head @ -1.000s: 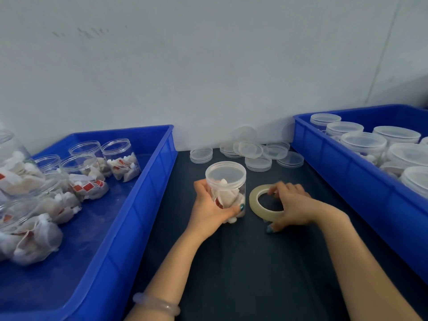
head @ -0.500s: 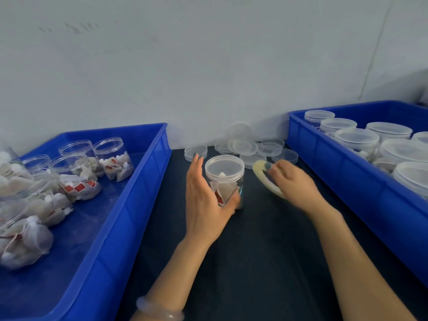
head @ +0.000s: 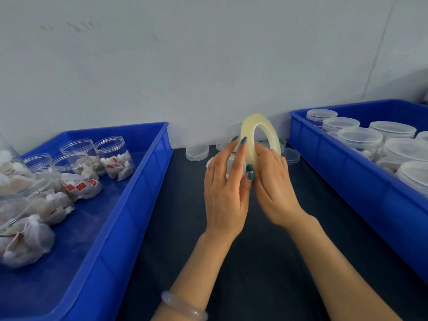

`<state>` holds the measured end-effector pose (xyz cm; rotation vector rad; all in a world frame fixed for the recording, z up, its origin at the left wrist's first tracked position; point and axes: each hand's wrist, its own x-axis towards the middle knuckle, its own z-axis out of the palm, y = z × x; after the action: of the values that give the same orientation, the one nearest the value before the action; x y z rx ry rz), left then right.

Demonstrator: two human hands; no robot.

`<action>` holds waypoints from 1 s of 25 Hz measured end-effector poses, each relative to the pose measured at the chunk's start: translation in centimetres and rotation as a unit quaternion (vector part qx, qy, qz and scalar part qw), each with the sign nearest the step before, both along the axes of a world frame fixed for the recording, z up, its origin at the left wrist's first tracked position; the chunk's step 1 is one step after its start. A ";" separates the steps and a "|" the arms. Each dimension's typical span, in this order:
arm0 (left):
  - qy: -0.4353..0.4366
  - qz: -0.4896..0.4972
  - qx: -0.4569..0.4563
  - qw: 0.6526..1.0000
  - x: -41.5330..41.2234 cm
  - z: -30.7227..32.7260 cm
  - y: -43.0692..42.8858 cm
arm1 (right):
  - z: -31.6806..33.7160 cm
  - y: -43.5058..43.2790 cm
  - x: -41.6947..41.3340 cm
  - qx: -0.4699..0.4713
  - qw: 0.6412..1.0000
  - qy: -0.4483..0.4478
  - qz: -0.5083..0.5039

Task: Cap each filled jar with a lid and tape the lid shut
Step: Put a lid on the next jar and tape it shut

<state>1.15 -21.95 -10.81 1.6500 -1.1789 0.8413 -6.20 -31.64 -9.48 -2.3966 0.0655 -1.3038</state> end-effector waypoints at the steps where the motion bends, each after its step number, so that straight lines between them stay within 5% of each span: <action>1: 0.000 -0.001 -0.013 1.000 0.0 -0.1 0.2 | -0.1 0.2 0.1 -0.008 1.000 0.007 0.000; 7: 0.053 -0.017 -0.151 0.987 1.0 0.3 1.5 | -0.2 1.1 0.2 -0.042 0.998 0.035 -0.010; 25: 0.179 -0.060 -0.136 0.972 0.5 1.3 2.2 | 0.1 0.7 -0.2 -0.132 0.989 0.031 -0.059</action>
<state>1.61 -19.71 -9.50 1.4166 -0.8589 0.5699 -6.40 -30.99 -9.38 -2.6942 0.0571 -1.3645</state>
